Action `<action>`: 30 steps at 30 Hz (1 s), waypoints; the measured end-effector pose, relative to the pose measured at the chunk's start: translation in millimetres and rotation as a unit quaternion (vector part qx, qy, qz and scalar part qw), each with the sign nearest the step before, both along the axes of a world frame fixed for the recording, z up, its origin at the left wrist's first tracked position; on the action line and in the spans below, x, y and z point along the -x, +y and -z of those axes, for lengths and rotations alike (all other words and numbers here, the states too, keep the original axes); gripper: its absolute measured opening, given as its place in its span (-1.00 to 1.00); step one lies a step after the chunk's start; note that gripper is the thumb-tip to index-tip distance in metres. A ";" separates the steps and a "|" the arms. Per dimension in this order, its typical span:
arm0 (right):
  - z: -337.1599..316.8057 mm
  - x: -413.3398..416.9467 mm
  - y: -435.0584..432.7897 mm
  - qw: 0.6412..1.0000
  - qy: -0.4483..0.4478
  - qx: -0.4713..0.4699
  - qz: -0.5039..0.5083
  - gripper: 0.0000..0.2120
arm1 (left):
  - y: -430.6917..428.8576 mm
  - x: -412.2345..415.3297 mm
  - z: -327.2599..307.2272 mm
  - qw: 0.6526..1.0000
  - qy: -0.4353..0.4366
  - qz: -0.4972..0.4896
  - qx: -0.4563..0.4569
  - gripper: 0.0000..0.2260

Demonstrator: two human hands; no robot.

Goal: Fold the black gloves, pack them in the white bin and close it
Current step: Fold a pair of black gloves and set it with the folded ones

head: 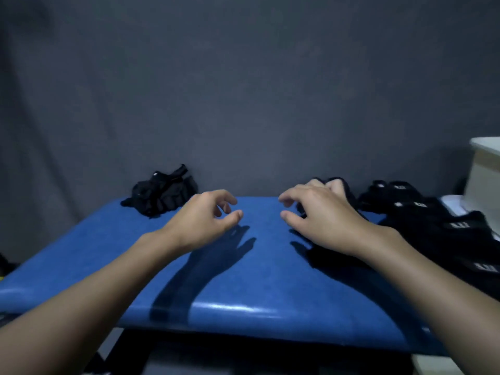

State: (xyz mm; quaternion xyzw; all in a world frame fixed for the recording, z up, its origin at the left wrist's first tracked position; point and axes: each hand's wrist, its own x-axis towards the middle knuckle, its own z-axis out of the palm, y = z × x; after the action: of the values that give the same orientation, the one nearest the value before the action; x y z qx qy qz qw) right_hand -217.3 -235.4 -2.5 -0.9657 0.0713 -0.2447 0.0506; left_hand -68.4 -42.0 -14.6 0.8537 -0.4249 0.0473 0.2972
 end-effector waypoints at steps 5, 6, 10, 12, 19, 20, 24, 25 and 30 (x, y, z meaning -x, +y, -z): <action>6.2 -95.0 40.1 0.997 0.017 -0.063 -0.042 -0.77 | 30.9 -57.2 6.3 0.997 -0.003 -0.065 0.032 -0.90; 8.6 -111.9 48.3 0.995 0.022 -0.088 -0.042 -0.78 | 36.0 -67.4 8.6 0.996 -0.007 -0.080 0.037 -0.91; 24.9 -169.8 73.3 0.977 0.043 -0.204 -0.047 -0.75 | 54.0 -100.2 19.1 0.985 -0.051 -0.155 0.054 -0.87; 32.4 -190.1 82.7 0.967 0.047 -0.242 -0.057 -0.71 | 62.4 -110.8 25.5 0.978 -0.060 -0.191 0.050 -0.81; 30.3 -230.1 112.1 0.930 0.067 -0.340 -0.125 -0.50 | 88.0 -132.2 27.1 0.969 -0.064 -0.233 0.055 -0.66; 27.8 -233.3 116.6 0.925 0.067 -0.352 -0.127 -0.50 | 91.1 -135.3 26.3 0.969 -0.055 -0.235 0.056 -0.65; 23.2 -244.7 132.4 0.919 0.080 -0.364 -0.131 -0.48 | 98.7 -145.8 26.0 0.965 -0.028 -0.238 0.108 -0.73; 23.1 -247.3 135.2 0.917 0.084 -0.367 -0.131 -0.49 | 99.0 -147.4 25.3 0.963 -0.017 -0.235 0.131 -0.75; 20.9 -255.4 140.7 0.908 0.078 -0.390 -0.132 -0.50 | 98.9 -154.3 22.8 0.952 0.020 -0.244 0.185 -0.84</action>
State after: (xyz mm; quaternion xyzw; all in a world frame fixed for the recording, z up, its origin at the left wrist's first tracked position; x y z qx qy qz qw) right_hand 38.1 -94.6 -23.5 -0.8853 0.0366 -0.1123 0.4497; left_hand 85.9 56.9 -37.4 0.8623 -0.1817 0.1784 0.4378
